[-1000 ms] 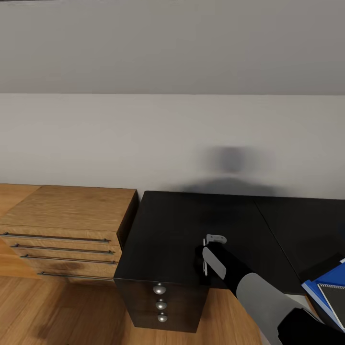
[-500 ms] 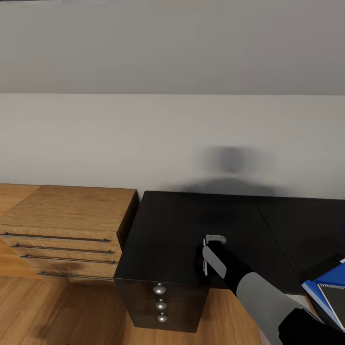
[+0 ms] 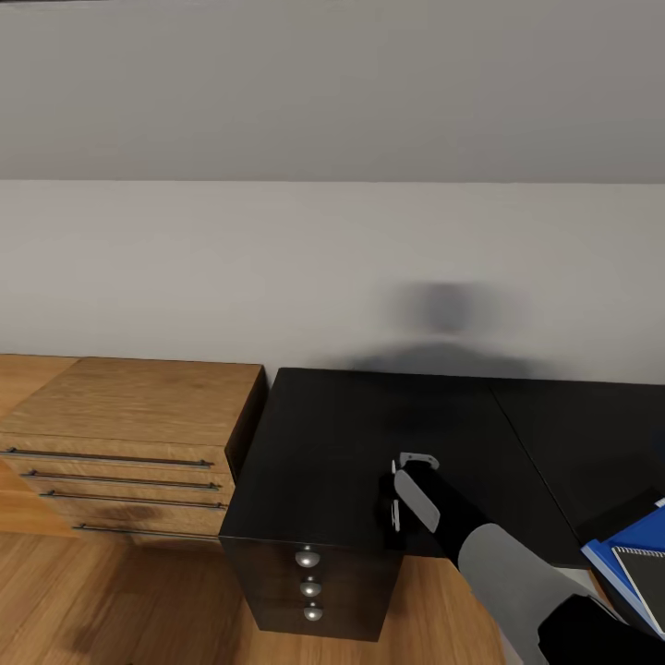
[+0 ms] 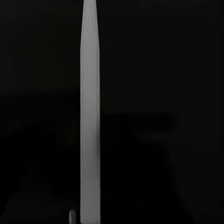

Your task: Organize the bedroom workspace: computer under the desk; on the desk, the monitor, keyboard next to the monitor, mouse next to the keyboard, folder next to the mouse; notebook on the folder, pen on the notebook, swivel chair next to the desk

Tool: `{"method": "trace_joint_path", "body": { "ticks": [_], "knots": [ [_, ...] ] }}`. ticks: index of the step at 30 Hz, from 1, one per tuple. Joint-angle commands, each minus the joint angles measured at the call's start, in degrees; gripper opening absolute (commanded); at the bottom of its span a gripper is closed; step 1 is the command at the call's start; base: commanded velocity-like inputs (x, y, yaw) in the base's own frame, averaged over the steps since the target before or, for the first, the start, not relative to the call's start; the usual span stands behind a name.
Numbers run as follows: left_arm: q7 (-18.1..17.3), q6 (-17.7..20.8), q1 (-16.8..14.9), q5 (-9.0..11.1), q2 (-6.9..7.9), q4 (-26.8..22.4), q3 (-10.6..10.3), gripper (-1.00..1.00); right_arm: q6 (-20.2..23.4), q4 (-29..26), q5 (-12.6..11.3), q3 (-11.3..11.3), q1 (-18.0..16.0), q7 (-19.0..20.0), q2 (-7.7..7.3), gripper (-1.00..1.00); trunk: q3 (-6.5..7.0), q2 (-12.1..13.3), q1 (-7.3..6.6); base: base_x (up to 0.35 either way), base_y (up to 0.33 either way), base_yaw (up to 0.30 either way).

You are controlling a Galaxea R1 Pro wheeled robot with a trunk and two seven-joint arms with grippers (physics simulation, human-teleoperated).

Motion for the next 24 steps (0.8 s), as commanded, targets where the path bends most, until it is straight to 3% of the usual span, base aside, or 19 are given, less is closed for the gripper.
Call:
{"method": "trace_joint_path", "body": {
  "ticks": [1,14,18,24],
  "knots": [
    [-0.45,-0.13,-0.07,0.61,-0.01,0.07,-0.18,1.0,0.6,2.32,-0.81,0.21,-0.02,-0.47,-0.06,-1.0,-0.07,-0.03,0.0,0.0,0.0,0.0],
    [-0.53,-0.13,-0.05,0.6,-0.01,0.07,-0.19,1.0,0.72,2.38,-0.74,-1.19,-0.02,-0.47,-0.07,-1.0,-0.07,-0.03,0.0,0.0,0.0,0.0],
    [-0.53,-0.13,-0.05,0.56,-0.01,0.07,-0.2,1.0,0.72,2.39,-0.73,-1.21,-0.02,-0.47,-0.07,-1.0,0.65,1.57,-0.87,0.0,0.0,0.0],
    [-0.55,-0.13,-0.06,0.53,-0.01,0.07,-0.18,1.0,0.73,2.39,-0.73,-1.21,-0.02,-0.47,-0.07,-1.0,0.65,1.57,-0.87,0.0,0.0,0.0]
  ]
}}
